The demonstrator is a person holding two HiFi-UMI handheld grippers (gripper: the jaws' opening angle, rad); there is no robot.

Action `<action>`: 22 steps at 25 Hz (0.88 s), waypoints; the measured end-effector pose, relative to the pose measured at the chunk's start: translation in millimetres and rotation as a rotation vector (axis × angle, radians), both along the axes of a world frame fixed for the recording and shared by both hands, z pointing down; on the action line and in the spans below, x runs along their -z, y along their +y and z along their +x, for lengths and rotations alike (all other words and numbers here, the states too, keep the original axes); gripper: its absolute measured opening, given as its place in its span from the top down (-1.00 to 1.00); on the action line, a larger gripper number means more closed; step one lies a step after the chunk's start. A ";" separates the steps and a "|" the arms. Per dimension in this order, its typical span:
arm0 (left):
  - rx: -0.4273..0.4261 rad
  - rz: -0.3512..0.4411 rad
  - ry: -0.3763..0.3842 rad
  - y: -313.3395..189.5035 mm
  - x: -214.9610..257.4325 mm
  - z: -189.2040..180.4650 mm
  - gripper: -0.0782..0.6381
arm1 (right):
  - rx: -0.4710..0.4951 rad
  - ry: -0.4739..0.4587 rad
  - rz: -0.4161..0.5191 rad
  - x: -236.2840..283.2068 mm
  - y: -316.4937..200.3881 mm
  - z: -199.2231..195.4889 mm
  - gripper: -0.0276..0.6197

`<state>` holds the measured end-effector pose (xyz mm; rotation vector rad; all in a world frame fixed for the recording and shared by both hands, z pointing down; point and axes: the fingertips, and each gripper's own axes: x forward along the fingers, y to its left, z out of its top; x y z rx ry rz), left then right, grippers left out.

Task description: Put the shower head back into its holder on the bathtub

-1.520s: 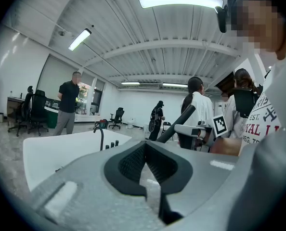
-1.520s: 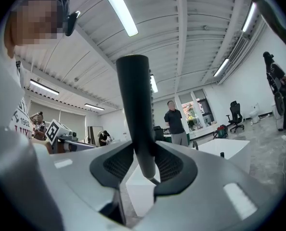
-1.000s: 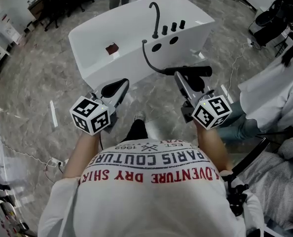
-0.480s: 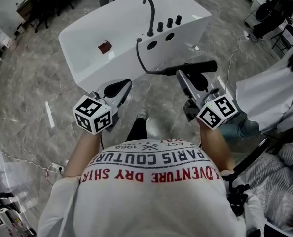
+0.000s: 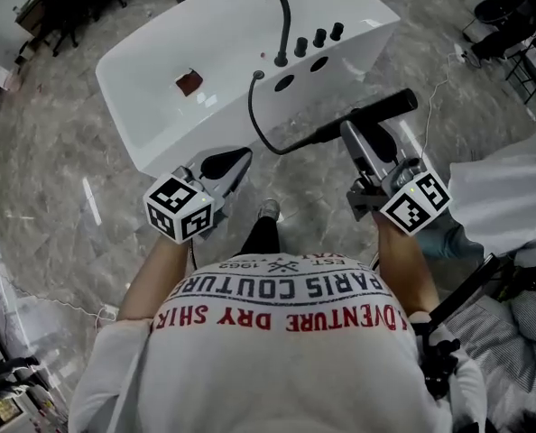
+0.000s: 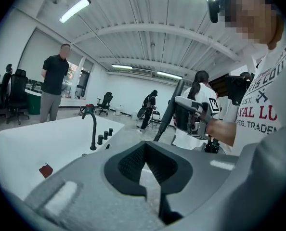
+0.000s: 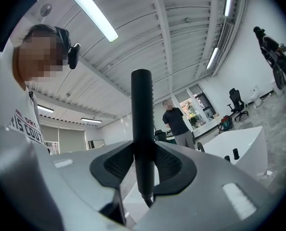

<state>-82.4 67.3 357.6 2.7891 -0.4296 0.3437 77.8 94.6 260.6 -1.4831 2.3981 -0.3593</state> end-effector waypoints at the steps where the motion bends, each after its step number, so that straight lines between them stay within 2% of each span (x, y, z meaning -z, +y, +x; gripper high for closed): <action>1: -0.008 -0.011 -0.005 -15.8 -3.2 4.5 0.77 | -0.001 -0.010 -0.009 0.3 -15.8 4.7 0.51; 4: -0.032 -0.022 -0.025 -52.0 -11.9 13.5 0.77 | -0.011 -0.033 -0.027 0.6 -49.8 14.8 0.51; 10: -0.091 -0.024 -0.043 -108.4 -28.6 30.2 0.53 | -0.029 -0.081 -0.050 -1.3 -105.6 29.5 0.51; 15: -0.200 0.004 -0.125 -142.2 -61.2 41.7 0.33 | -0.039 -0.128 -0.043 12.0 -152.0 42.0 0.51; 20: -0.288 0.125 -0.250 -162.0 -107.3 49.7 0.31 | -0.045 -0.133 -0.029 20.8 -184.6 50.8 0.51; 22: -0.322 0.116 -0.274 -163.0 -124.8 56.4 0.31 | -0.041 -0.129 -0.027 23.8 -193.2 52.4 0.51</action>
